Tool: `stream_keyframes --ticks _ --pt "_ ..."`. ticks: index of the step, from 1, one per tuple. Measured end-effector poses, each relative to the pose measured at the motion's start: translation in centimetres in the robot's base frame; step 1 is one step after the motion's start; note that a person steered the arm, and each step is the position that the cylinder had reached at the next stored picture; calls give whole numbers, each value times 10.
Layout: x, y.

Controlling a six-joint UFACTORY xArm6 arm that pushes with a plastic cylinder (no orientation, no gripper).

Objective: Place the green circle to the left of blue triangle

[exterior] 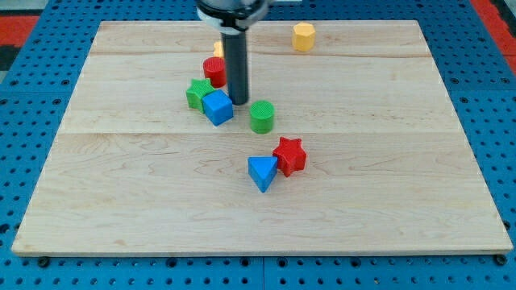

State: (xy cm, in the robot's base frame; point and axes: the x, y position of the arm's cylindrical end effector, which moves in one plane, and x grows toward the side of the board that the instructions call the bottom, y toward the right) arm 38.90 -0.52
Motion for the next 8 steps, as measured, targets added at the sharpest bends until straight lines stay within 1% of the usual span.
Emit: stream_keyframes --ticks 1,2,3,4,6,8 --pt "2 71" --pt "9 77" --pt "28 35" --pt "29 -1" --pt "36 -40" --pt "90 -28"
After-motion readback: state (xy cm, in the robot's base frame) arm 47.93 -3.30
